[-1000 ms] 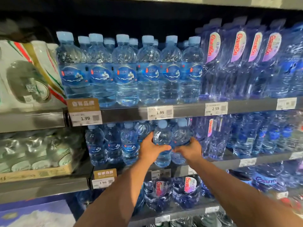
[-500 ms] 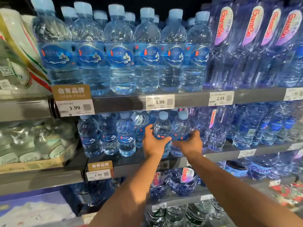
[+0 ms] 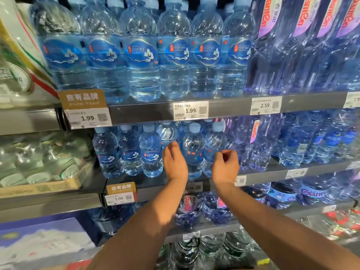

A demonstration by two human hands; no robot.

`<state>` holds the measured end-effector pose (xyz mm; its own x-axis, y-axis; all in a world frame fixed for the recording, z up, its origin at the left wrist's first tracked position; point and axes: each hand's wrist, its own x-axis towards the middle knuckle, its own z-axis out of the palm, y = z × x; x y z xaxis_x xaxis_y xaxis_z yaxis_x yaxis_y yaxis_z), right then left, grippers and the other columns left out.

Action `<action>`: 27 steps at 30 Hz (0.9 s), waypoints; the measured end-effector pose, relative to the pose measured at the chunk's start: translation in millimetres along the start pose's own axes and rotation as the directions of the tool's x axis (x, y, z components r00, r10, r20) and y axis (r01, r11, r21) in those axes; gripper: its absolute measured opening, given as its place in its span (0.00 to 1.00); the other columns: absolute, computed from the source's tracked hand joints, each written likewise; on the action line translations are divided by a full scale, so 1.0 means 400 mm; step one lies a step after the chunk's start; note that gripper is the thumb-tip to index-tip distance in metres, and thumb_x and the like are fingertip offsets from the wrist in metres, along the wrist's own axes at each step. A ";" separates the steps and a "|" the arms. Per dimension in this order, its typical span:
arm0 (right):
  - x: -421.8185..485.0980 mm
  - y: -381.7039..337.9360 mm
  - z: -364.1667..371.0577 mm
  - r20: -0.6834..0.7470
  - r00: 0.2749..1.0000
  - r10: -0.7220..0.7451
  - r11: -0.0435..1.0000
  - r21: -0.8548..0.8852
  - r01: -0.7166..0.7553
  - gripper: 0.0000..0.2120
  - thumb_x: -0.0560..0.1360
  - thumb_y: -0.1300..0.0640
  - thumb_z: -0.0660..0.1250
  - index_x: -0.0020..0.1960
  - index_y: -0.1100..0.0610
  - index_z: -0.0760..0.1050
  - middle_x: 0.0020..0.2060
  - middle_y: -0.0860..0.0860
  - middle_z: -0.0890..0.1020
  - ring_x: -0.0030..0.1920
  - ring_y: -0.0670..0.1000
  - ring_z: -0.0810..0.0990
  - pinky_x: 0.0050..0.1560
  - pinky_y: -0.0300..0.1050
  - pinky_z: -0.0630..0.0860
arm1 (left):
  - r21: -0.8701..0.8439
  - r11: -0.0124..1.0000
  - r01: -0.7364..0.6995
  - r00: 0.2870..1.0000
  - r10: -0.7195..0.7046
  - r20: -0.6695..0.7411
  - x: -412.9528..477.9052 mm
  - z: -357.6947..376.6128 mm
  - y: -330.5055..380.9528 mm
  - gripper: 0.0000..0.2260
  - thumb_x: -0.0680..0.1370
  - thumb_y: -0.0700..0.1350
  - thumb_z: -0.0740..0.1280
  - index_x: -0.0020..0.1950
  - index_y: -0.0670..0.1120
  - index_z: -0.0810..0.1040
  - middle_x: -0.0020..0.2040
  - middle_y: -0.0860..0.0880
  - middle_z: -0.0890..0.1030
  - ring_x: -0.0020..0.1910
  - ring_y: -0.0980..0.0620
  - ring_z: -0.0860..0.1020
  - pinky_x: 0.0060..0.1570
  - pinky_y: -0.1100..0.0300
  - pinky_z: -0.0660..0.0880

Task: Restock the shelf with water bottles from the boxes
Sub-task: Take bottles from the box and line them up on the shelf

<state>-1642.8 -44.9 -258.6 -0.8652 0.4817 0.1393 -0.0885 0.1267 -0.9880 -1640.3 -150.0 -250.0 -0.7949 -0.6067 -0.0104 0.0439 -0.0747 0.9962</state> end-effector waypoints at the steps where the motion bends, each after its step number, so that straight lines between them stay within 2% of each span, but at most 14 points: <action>1: -0.023 -0.009 0.016 0.050 0.997 -0.067 0.997 0.045 0.065 0.03 0.76 0.64 0.61 0.44 0.59 0.71 0.35 0.51 0.74 0.36 0.46 0.73 0.40 0.38 0.72 | -0.059 0.998 0.037 0.999 -0.039 -0.027 0.004 -0.008 0.006 0.19 0.83 0.52 0.54 0.62 0.41 0.75 0.57 0.47 0.74 0.60 0.46 0.72 0.59 0.56 0.65; 3: -0.072 -0.030 0.055 0.156 0.975 -0.161 0.981 0.135 0.141 0.07 0.77 0.62 0.58 0.42 0.57 0.72 0.32 0.48 0.73 0.31 0.39 0.70 0.35 0.32 0.67 | -0.147 0.984 0.103 0.994 -0.109 -0.029 0.018 -0.024 0.006 0.22 0.82 0.54 0.54 0.62 0.39 0.76 0.63 0.42 0.76 0.62 0.43 0.72 0.63 0.53 0.66; 5: -0.108 -0.040 0.099 0.253 0.951 -0.176 0.973 0.194 0.128 0.09 0.73 0.55 0.55 0.42 0.55 0.73 0.33 0.46 0.75 0.33 0.39 0.72 0.39 0.35 0.69 | -0.225 0.961 0.160 0.987 -0.158 0.025 0.031 -0.040 0.004 0.20 0.82 0.55 0.55 0.61 0.42 0.76 0.66 0.44 0.74 0.60 0.50 0.72 0.60 0.58 0.64; 7: -0.121 -0.034 0.140 0.343 0.935 -0.095 0.978 0.206 0.024 0.12 0.73 0.52 0.54 0.46 0.53 0.75 0.39 0.44 0.78 0.43 0.41 0.76 0.50 0.38 0.72 | -0.262 0.946 0.192 0.981 -0.174 0.088 0.044 -0.053 -0.001 0.21 0.82 0.56 0.54 0.66 0.45 0.73 0.65 0.49 0.73 0.58 0.56 0.69 0.58 0.61 0.61; 9: -0.121 -0.029 0.171 0.404 0.915 -0.005 0.969 0.229 -0.096 0.10 0.79 0.53 0.55 0.51 0.49 0.76 0.48 0.47 0.79 0.55 0.48 0.77 0.63 0.43 0.70 | -0.264 0.946 0.186 0.979 -0.155 0.134 0.051 -0.064 -0.005 0.19 0.82 0.57 0.54 0.66 0.48 0.72 0.61 0.51 0.72 0.57 0.58 0.68 0.57 0.63 0.61; 11: -0.119 -0.034 0.191 0.454 0.890 0.049 0.971 0.187 -0.148 0.16 0.82 0.53 0.53 0.62 0.54 0.76 0.61 0.51 0.78 0.65 0.50 0.73 0.69 0.47 0.65 | -0.285 0.939 0.194 0.972 -0.145 0.183 0.044 -0.071 -0.007 0.19 0.82 0.56 0.53 0.67 0.48 0.70 0.58 0.54 0.72 0.56 0.59 0.69 0.56 0.64 0.62; 13: -0.115 -0.041 0.214 0.487 0.866 0.115 0.963 0.158 -0.217 0.21 0.83 0.49 0.51 0.69 0.58 0.71 0.67 0.51 0.74 0.67 0.50 0.71 0.71 0.49 0.63 | -0.302 0.929 0.212 0.964 -0.148 0.221 0.037 -0.079 -0.005 0.22 0.82 0.56 0.53 0.71 0.46 0.68 0.57 0.56 0.71 0.57 0.61 0.68 0.55 0.65 0.63; 15: -0.115 -0.053 0.235 0.520 0.838 0.166 0.949 0.147 -0.279 0.24 0.81 0.44 0.52 0.68 0.57 0.72 0.64 0.48 0.74 0.65 0.48 0.72 0.72 0.49 0.63 | -0.307 0.921 0.240 0.954 -0.165 0.251 0.036 -0.087 -0.002 0.23 0.81 0.58 0.53 0.72 0.47 0.67 0.59 0.57 0.70 0.57 0.61 0.68 0.56 0.64 0.63; 17: -0.104 -0.052 0.255 0.536 0.822 0.194 0.934 0.154 -0.321 0.27 0.78 0.39 0.51 0.65 0.55 0.74 0.62 0.50 0.77 0.64 0.50 0.74 0.70 0.52 0.65 | -0.293 0.920 0.262 0.944 -0.180 0.277 0.041 -0.093 -0.001 0.25 0.81 0.60 0.52 0.73 0.50 0.66 0.64 0.57 0.70 0.61 0.60 0.69 0.58 0.61 0.64; 20: -0.093 -0.056 0.260 0.558 0.801 0.218 0.920 0.155 -0.359 0.25 0.81 0.42 0.48 0.63 0.57 0.73 0.58 0.52 0.79 0.61 0.49 0.75 0.64 0.46 0.67 | -0.246 0.935 0.255 0.935 -0.173 0.308 0.049 -0.102 -0.005 0.27 0.80 0.64 0.48 0.75 0.53 0.63 0.75 0.56 0.63 0.73 0.56 0.61 0.67 0.58 0.59; 21: -0.091 -0.058 0.257 0.565 0.794 0.225 0.916 0.154 -0.370 0.24 0.82 0.43 0.47 0.64 0.57 0.72 0.60 0.50 0.77 0.62 0.49 0.74 0.65 0.46 0.66 | -0.245 0.937 0.249 0.935 -0.167 0.312 0.051 -0.104 -0.006 0.28 0.80 0.63 0.47 0.76 0.52 0.62 0.76 0.55 0.61 0.74 0.56 0.59 0.68 0.58 0.57; 24: -0.088 -0.050 0.259 0.555 0.803 0.215 0.920 0.162 -0.358 0.26 0.83 0.44 0.45 0.76 0.55 0.59 0.73 0.49 0.64 0.73 0.49 0.61 0.73 0.47 0.56 | -0.238 0.945 0.223 0.938 -0.142 0.317 0.061 -0.112 -0.010 0.28 0.81 0.62 0.44 0.77 0.51 0.60 0.77 0.54 0.60 0.75 0.57 0.56 0.70 0.59 0.52; 27: -0.094 -0.046 0.265 0.551 0.805 0.219 0.915 0.171 -0.366 0.27 0.83 0.43 0.44 0.78 0.54 0.54 0.77 0.48 0.57 0.76 0.47 0.55 0.74 0.46 0.51 | -0.223 0.952 0.212 0.938 -0.134 0.321 0.077 -0.127 -0.004 0.27 0.82 0.61 0.43 0.78 0.50 0.58 0.77 0.55 0.58 0.76 0.57 0.54 0.71 0.59 0.48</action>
<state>-1661.0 -157.3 -252.7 -0.9881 -0.0625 -0.1409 0.1510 -0.2089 -0.9662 -1634.2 -208.6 -256.4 -0.9453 -0.3053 -0.1153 0.0083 -0.3756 0.9268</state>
